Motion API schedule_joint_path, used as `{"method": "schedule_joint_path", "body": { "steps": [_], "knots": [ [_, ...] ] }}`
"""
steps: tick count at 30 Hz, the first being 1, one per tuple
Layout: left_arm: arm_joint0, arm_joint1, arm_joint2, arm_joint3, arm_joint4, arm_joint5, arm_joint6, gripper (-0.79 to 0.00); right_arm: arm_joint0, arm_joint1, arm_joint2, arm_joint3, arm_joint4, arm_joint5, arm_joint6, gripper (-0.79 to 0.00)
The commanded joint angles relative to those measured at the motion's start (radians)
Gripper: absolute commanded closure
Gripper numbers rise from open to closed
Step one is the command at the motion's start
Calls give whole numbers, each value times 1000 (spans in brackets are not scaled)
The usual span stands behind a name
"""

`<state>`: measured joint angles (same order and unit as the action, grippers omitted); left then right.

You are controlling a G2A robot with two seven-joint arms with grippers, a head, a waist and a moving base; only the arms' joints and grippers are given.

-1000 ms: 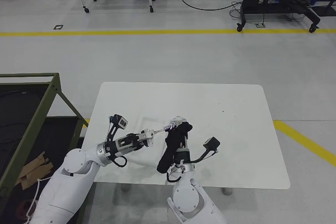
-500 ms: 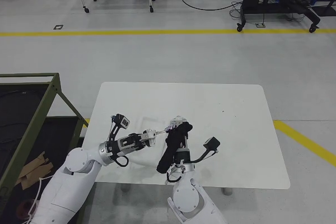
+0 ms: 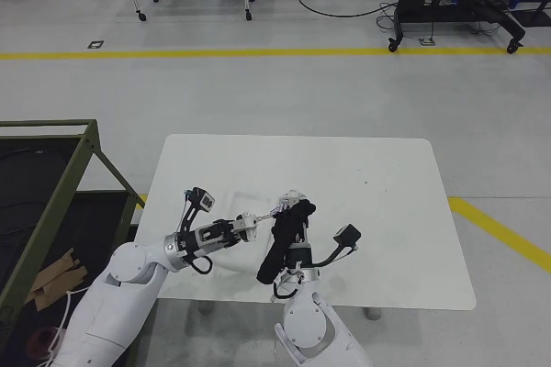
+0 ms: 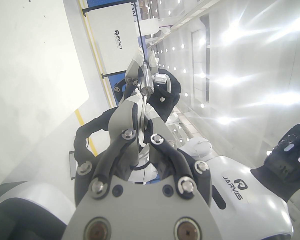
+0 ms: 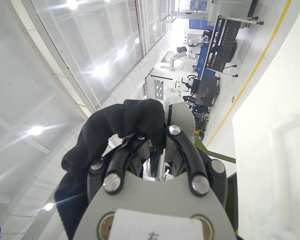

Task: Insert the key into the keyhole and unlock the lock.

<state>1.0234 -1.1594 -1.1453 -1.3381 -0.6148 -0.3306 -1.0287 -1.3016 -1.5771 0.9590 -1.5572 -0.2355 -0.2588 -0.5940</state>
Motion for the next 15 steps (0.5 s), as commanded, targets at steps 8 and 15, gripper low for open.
{"method": "schedule_joint_path", "body": {
  "steps": [8,15],
  "knots": [
    [-6,-2,6,6,17,11,-15,0,0,0,0,0,0,0,0,0],
    [-8,-2,10,9,29,13,-35,0,-7,0,6,-9,1,5,15,0]
  ]
}}
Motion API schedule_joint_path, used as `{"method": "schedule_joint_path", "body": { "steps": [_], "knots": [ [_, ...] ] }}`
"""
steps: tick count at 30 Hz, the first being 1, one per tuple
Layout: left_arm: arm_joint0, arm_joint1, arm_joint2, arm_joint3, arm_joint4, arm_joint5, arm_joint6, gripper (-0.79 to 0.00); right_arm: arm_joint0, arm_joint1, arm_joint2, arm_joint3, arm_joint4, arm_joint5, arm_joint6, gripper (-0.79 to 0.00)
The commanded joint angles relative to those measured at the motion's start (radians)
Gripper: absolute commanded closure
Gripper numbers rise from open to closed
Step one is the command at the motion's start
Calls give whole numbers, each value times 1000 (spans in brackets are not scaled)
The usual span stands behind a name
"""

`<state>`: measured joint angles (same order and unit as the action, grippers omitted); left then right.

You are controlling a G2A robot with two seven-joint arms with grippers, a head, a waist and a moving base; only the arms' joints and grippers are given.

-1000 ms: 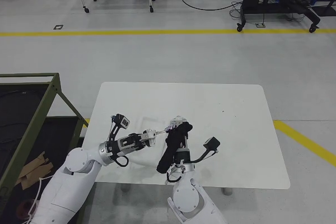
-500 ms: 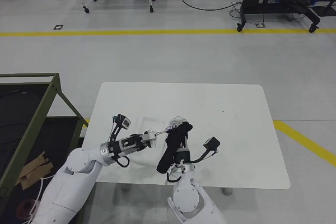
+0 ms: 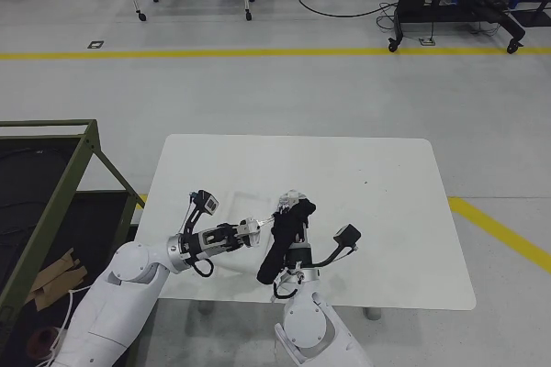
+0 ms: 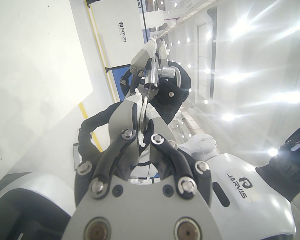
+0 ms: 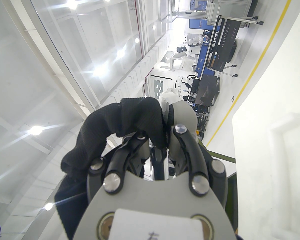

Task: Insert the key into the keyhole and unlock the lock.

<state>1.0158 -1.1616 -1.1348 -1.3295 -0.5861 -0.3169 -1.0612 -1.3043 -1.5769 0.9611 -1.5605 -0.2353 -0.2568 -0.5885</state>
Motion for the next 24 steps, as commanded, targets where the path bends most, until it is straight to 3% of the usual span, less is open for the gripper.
{"method": "schedule_joint_path", "body": {
  "steps": [1,24],
  "knots": [
    [0,0,-1,0,1,-2,-4,0,-8,0,8,-10,1,5,15,0],
    [11,-3,-12,-11,18,-44,27,0,-42,-17,38,-51,46,59,93,0]
  ]
}}
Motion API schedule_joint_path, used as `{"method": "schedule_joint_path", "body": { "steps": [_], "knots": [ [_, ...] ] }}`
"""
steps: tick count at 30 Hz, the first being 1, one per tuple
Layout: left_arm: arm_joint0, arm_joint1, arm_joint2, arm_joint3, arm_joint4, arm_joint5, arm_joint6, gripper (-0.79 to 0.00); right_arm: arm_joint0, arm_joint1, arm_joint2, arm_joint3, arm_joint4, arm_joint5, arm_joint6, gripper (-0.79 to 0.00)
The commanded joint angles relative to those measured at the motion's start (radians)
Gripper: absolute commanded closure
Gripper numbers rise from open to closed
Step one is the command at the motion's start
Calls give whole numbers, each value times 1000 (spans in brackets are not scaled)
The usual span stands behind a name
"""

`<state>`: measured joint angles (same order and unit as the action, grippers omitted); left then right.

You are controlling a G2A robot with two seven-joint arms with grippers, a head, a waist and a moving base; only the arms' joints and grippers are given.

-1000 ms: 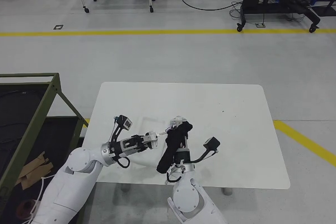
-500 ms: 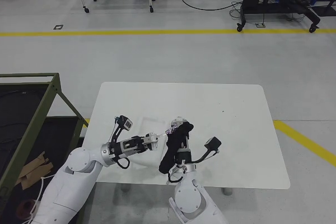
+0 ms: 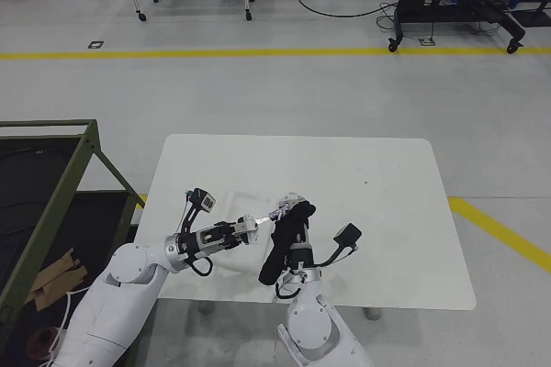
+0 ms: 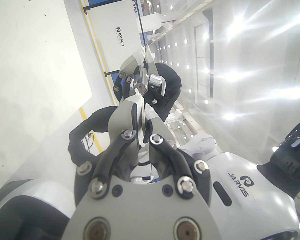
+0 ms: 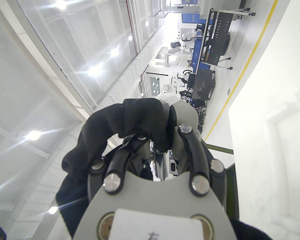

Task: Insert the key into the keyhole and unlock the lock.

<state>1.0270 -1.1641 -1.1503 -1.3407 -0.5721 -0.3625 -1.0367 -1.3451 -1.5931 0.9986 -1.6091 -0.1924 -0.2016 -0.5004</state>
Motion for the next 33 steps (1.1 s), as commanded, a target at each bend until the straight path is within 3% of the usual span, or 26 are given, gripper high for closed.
{"method": "schedule_joint_path", "body": {
  "steps": [1,33],
  "knots": [
    [-1,-1,5,-1,5,3,4,0,-2,-1,2,-5,4,5,8,0],
    [-4,-7,12,-8,34,-2,18,0,-41,-13,31,-31,-13,-15,82,0]
  ]
}}
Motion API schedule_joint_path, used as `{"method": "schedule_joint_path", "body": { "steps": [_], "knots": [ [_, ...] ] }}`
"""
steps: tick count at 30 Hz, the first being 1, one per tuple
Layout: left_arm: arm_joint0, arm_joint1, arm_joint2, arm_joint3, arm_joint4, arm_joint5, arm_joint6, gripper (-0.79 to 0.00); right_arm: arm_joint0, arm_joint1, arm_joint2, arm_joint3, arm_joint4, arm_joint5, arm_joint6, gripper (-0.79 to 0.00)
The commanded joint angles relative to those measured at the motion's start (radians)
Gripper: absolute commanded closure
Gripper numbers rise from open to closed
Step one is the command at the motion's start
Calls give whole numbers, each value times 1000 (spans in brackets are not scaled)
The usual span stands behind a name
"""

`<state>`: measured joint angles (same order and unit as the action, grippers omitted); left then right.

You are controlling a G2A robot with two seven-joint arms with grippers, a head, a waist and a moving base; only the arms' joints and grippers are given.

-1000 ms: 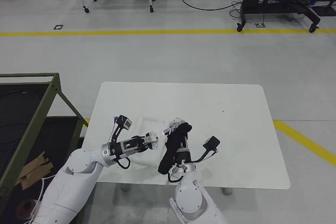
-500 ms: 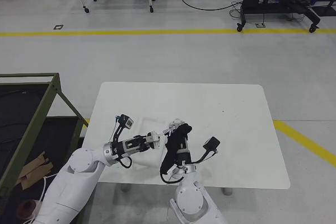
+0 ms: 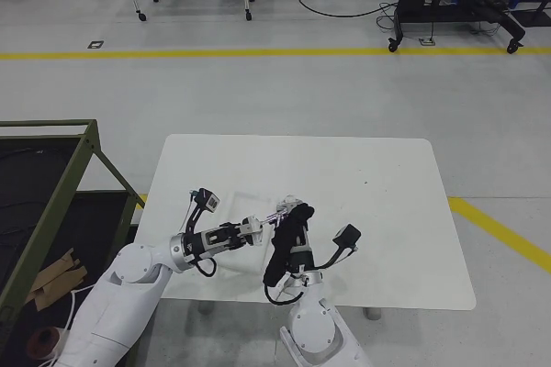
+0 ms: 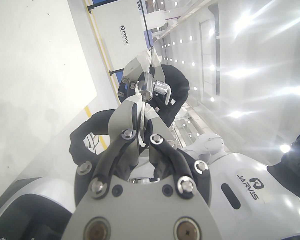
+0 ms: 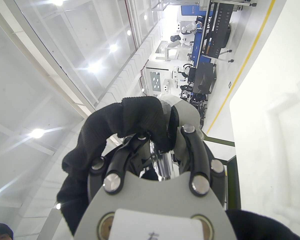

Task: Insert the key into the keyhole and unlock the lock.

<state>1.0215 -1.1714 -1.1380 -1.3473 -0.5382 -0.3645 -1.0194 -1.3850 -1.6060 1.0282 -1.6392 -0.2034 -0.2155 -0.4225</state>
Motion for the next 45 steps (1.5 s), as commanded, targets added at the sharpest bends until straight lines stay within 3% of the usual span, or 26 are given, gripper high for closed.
{"method": "schedule_joint_path", "body": {
  "steps": [1,19,20,28,33,45],
  "knots": [
    [2,0,-1,-2,1,1,-1,0,-2,0,2,-2,-4,-3,7,0],
    [12,0,2,-16,17,4,-7,0,-25,-1,14,-12,-22,-18,47,0],
    [13,0,1,-16,16,2,-8,-785,-25,-2,14,-12,-21,-15,48,0],
    [21,1,-7,-15,3,3,-9,-785,-27,-6,17,-11,0,7,45,0],
    [32,3,-29,-10,-15,1,7,-785,-13,-14,26,-8,67,73,27,0],
    [64,14,-90,-15,-57,-17,3,-785,57,-37,77,-38,387,444,59,0]
  ]
}}
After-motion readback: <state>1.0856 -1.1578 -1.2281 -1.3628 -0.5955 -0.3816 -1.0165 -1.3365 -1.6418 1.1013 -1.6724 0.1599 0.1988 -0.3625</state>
